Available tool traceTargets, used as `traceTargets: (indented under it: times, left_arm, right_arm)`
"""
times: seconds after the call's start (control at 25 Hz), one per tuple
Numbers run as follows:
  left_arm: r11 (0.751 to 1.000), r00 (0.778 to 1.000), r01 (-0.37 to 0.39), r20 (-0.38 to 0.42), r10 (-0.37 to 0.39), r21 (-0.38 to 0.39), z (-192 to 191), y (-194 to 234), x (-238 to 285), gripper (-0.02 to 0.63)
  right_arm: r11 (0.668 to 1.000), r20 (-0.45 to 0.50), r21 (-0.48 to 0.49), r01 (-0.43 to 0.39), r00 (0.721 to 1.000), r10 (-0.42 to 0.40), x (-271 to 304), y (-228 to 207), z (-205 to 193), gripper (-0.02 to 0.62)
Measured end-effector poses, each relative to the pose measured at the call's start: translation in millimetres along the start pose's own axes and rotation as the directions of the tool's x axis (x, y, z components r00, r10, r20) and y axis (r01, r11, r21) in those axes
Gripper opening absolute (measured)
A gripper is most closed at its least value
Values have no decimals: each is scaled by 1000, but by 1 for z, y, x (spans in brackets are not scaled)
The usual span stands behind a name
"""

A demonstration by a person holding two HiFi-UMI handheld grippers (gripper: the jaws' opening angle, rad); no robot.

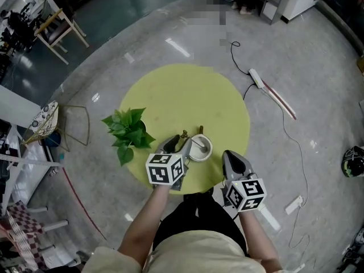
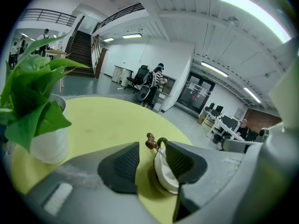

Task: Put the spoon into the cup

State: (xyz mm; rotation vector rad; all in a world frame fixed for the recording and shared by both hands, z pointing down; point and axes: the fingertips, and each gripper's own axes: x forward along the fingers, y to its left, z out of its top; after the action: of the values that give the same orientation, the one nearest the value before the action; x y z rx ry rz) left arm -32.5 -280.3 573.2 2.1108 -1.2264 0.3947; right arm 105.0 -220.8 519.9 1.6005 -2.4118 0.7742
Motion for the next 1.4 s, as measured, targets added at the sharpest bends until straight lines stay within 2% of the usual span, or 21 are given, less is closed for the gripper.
traceTargets:
  times: [0.56, 1.0, 1.4]
  left_arm:
    - [999, 1000, -5, 0, 5, 49, -13, -1, -34, 169]
    - [997, 1000, -4, 14, 3, 83, -22, 0, -62, 92]
    - [992, 998, 38, 34, -43, 123, -27, -13, -85, 34]
  right_arm:
    - [1000, 22, -14, 8, 1000, -8, -18, 24, -6, 0]
    - [999, 41, -13, 36, 999, -36, -38, 42, -17, 0]
    - [998, 65, -22, 65, 996, -63, -54, 56, -24, 0]
